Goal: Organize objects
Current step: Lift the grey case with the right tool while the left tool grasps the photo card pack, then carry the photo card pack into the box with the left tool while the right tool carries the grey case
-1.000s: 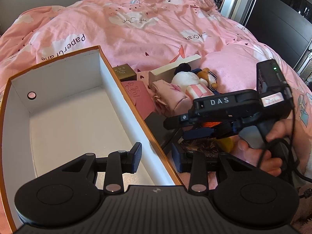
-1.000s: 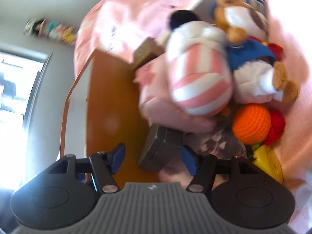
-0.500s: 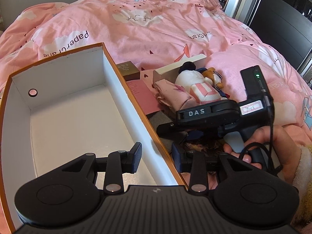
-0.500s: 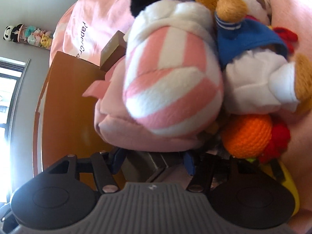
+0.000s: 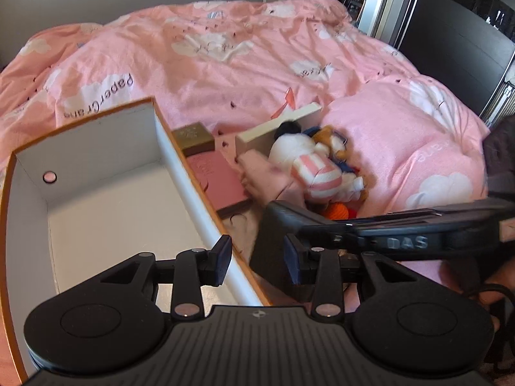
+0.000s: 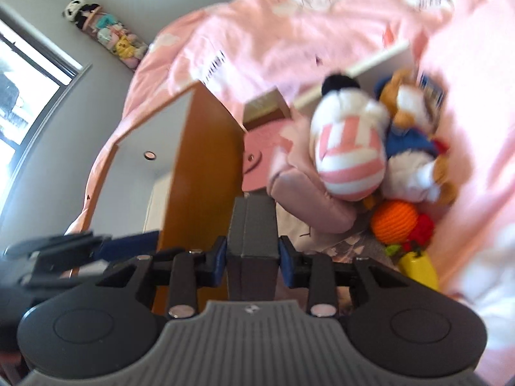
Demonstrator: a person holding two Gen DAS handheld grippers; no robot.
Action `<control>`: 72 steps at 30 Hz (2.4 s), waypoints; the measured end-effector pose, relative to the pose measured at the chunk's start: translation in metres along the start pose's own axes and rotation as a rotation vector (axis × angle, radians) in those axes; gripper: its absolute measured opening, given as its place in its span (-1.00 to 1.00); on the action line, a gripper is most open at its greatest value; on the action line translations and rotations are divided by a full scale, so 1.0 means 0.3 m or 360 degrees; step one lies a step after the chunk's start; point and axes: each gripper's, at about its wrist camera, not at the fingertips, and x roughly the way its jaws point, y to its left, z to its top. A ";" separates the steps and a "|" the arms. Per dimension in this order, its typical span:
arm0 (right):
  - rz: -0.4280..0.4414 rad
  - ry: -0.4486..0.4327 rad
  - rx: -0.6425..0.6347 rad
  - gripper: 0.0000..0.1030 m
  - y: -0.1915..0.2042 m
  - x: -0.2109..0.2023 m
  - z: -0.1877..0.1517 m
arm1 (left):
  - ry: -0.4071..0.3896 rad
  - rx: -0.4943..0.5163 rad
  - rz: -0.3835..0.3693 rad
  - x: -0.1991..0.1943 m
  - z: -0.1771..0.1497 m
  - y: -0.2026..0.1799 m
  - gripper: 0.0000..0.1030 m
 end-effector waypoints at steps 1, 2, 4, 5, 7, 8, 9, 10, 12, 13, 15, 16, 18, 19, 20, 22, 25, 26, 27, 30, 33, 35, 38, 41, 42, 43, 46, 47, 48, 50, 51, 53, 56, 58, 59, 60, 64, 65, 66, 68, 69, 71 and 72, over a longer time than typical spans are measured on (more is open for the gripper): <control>-0.0025 -0.0057 -0.0016 -0.31 0.002 -0.032 -0.003 | -0.0025 0.0008 -0.0018 -0.014 0.008 -0.013 -0.16; -0.0050 -0.0120 -0.0026 -0.31 0.002 -0.050 -0.002 | -0.0052 0.0020 -0.0032 -0.029 0.017 -0.029 -0.16; -0.0099 -0.0238 -0.0011 -0.31 -0.056 -0.218 -0.055 | -0.0094 0.0052 -0.0070 -0.045 0.037 -0.070 -0.16; -0.0141 -0.0283 0.0009 -0.31 -0.101 -0.309 -0.082 | -0.0085 0.0053 -0.0105 -0.041 0.044 -0.088 -0.15; -0.0259 -0.0347 0.0044 -0.31 -0.139 -0.368 -0.094 | -0.0006 -0.0020 -0.0214 -0.001 0.054 -0.125 -0.09; -0.0307 -0.0370 0.0055 -0.31 -0.166 -0.408 -0.105 | 0.0062 -0.0060 -0.0255 0.033 0.054 -0.143 -0.08; -0.0339 -0.0385 0.0071 -0.31 -0.180 -0.443 -0.123 | 0.0134 -0.0093 -0.0274 0.071 0.051 -0.162 -0.07; -0.0361 -0.0395 0.0089 -0.31 -0.200 -0.457 -0.126 | 0.0199 -0.0138 -0.0267 0.110 0.045 -0.179 -0.07; -0.0384 -0.0422 0.0126 -0.31 -0.235 -0.453 -0.129 | 0.0304 -0.0198 -0.0236 0.178 0.027 -0.209 -0.08; -0.0392 -0.0436 0.0136 -0.31 -0.251 -0.456 -0.133 | 0.0327 -0.0235 -0.0206 0.206 0.020 -0.220 -0.08; -0.0415 -0.0454 0.0148 -0.31 -0.277 -0.469 -0.146 | 0.0368 -0.0285 -0.0119 0.260 0.010 -0.238 -0.08; -0.0429 -0.0460 0.0157 -0.31 -0.291 -0.468 -0.149 | 0.0388 -0.0336 -0.0084 0.286 0.006 -0.238 -0.08; -0.0422 -0.0469 0.0184 -0.31 -0.321 -0.471 -0.159 | 0.0448 -0.0442 -0.0009 0.333 -0.006 -0.229 -0.06; -0.0402 -0.0469 0.0207 -0.31 -0.336 -0.485 -0.165 | 0.0488 -0.0491 0.0014 0.355 -0.013 -0.224 -0.05; -0.0385 -0.0471 0.0223 -0.31 -0.350 -0.491 -0.169 | 0.0516 -0.0523 0.0028 0.374 -0.021 -0.220 -0.03; -0.0366 -0.0471 0.0236 -0.31 -0.371 -0.502 -0.181 | 0.0559 -0.0590 0.0074 0.413 -0.043 -0.211 -0.03; -0.0330 -0.0464 0.0262 -0.31 -0.398 -0.498 -0.193 | 0.0621 -0.0690 0.0120 0.463 -0.076 -0.193 -0.02; -0.0319 -0.0465 0.0272 -0.31 -0.405 -0.493 -0.195 | 0.0621 -0.0726 0.0128 0.473 -0.086 -0.186 0.07; -0.0308 -0.0467 0.0280 -0.31 -0.411 -0.490 -0.196 | 0.0599 -0.0757 0.0117 0.479 -0.093 -0.177 0.21; -0.0285 -0.0471 0.0293 -0.31 -0.427 -0.484 -0.198 | 0.0542 -0.0850 0.0109 0.494 -0.105 -0.142 0.52; -0.0275 -0.0465 0.0291 -0.31 -0.431 -0.463 -0.196 | 0.0507 -0.0951 0.0039 0.524 -0.126 -0.105 0.70; -0.0269 -0.0460 0.0299 -0.31 -0.435 -0.441 -0.189 | 0.0503 -0.0976 0.0018 0.541 -0.137 -0.092 0.72; -0.0275 -0.0457 0.0306 -0.31 -0.440 -0.429 -0.187 | 0.0485 -0.0962 -0.0009 0.537 -0.134 -0.087 0.52; -0.0289 -0.0456 0.0306 -0.31 -0.434 -0.422 -0.183 | 0.0466 -0.0933 -0.0043 0.515 -0.129 -0.083 0.38; -0.0297 -0.0453 0.0302 -0.31 -0.430 -0.421 -0.182 | 0.0461 -0.0920 -0.0050 0.506 -0.128 -0.081 0.37; -0.0307 -0.0450 0.0299 -0.31 -0.426 -0.420 -0.181 | 0.0454 -0.0902 -0.0050 0.494 -0.126 -0.081 0.32; -0.0328 -0.0437 0.0303 -0.31 -0.419 -0.406 -0.175 | 0.0396 -0.0752 -0.0011 0.433 -0.107 -0.094 -0.09; -0.0327 -0.0435 0.0308 -0.31 -0.418 -0.405 -0.175 | 0.0370 -0.0682 -0.0007 0.414 -0.101 -0.102 -0.16; -0.0328 -0.0433 0.0313 -0.31 -0.418 -0.404 -0.174 | 0.0354 -0.0629 -0.0011 0.400 -0.098 -0.107 -0.19; -0.0333 -0.0429 0.0314 -0.31 -0.416 -0.400 -0.172 | 0.0321 -0.0609 -0.0061 0.380 -0.092 -0.100 -0.29; -0.0335 -0.0427 0.0315 -0.31 -0.416 -0.401 -0.172 | 0.0292 -0.0601 -0.0095 0.371 -0.084 -0.095 -0.33; -0.0336 -0.0426 0.0316 -0.31 -0.416 -0.403 -0.174 | 0.0272 -0.0638 -0.0121 0.373 -0.075 -0.091 -0.33; -0.0340 -0.0425 0.0314 -0.31 -0.414 -0.402 -0.174 | 0.0365 -0.0732 -0.0088 0.415 -0.054 -0.103 -0.37; -0.0345 -0.0419 0.0312 -0.31 -0.414 -0.403 -0.174 | 0.0427 -0.0789 -0.0078 0.446 -0.034 -0.109 -0.37; -0.0348 -0.0415 0.0311 -0.31 -0.413 -0.405 -0.174 | 0.0454 -0.0816 -0.0085 0.455 -0.034 -0.102 -0.37; -0.0350 -0.0413 0.0310 -0.31 -0.413 -0.405 -0.173 | 0.0462 -0.0838 -0.0092 0.461 -0.025 -0.088 -0.37; -0.0365 -0.0405 0.0296 -0.31 -0.408 -0.405 -0.171 | 0.0477 -0.0845 -0.0157 0.449 0.000 -0.068 -0.45; -0.0370 -0.0401 0.0290 -0.31 -0.404 -0.406 -0.170 | 0.0473 -0.0815 -0.0157 0.442 0.009 -0.073 -0.45; -0.0374 -0.0401 0.0284 -0.31 -0.400 -0.407 -0.169 | 0.0462 -0.0782 -0.0153 0.432 0.016 -0.079 -0.45; -0.0377 -0.0396 0.0280 -0.31 -0.390 -0.413 -0.166 | 0.0442 -0.0741 -0.0155 0.405 0.027 -0.084 -0.46; -0.0380 -0.0397 0.0273 -0.31 -0.383 -0.418 -0.164 | 0.0429 -0.0731 -0.0160 0.390 0.032 -0.082 -0.47; -0.0397 -0.0414 0.0246 -0.31 -0.363 -0.435 -0.158 | 0.0390 -0.0705 -0.0164 0.349 0.047 -0.076 -0.50; -0.0404 -0.0428 0.0230 -0.31 -0.351 -0.446 -0.154 | 0.0360 -0.0684 -0.0164 0.321 0.056 -0.074 -0.52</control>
